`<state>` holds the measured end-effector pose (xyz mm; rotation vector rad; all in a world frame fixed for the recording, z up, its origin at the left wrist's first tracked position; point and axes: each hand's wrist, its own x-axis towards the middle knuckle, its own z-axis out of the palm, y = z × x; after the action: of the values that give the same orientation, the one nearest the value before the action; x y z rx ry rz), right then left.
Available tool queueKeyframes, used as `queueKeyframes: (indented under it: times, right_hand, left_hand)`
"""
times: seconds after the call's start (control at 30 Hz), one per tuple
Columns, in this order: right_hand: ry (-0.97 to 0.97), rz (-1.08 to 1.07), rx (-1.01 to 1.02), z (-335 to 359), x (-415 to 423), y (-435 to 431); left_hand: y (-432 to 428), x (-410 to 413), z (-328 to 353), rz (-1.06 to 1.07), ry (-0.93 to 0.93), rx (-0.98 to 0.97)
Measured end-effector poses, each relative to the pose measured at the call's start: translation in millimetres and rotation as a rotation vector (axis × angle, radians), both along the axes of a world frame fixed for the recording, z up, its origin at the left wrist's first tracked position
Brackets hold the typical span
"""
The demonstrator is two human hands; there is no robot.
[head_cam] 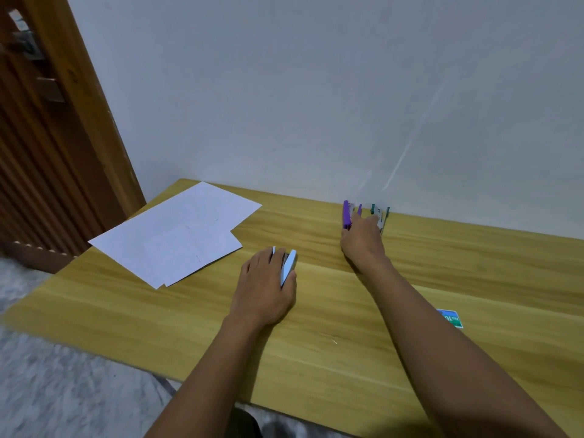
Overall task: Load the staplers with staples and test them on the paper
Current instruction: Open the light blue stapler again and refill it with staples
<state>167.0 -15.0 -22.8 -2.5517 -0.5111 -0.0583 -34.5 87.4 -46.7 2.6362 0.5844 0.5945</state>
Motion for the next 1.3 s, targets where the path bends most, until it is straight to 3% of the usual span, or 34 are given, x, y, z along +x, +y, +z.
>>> queueKeyframes:
  times: [0.1,0.17,0.3,0.4,0.53,0.73,0.87,1.13,1.3]
  right_hand:
    - [-0.058,0.025,0.067,7.2,-24.8,-3.8]
    - [0.009,0.092,0.102,13.4,-45.3,-6.5]
    - [0.535,0.298,0.369,26.9,-87.6,-6.7]
    - [0.683,0.372,0.475,34.2,-111.1,-10.0]
    - [0.643,0.371,0.575,41.6,-126.7,-19.2]
    - [0.430,0.444,0.623,51.9,-137.2,-37.7]
    - [0.360,0.433,0.655,54.4,-143.3,-46.8]
    - [0.466,0.279,0.909,53.9,-144.7,-60.1]
    - [0.422,0.241,1.016,52.6,-150.3,-63.4]
  left_hand:
    - [2.0,-1.8,2.3,-0.065,-0.017,-0.023]
    - [2.3,-4.4,3.6,-0.126,-0.049,-0.097]
    - [-4.0,-13.5,11.0,-0.189,-0.162,-0.248]
    - [-12.1,-18.4,13.7,-0.219,-0.242,-0.235]
    - [-20.6,-24.1,11.7,-0.203,-0.300,-0.215]
    - [-40.9,-30.4,42.3,-0.192,-0.379,-0.774]
    - [-47.6,-29.4,61.6,-0.102,-0.478,-0.788]
    - [-59.6,-32.9,77.1,-0.130,-0.545,-1.003]
    - [-62.1,-31.0,79.8,-0.037,-0.571,-1.212]
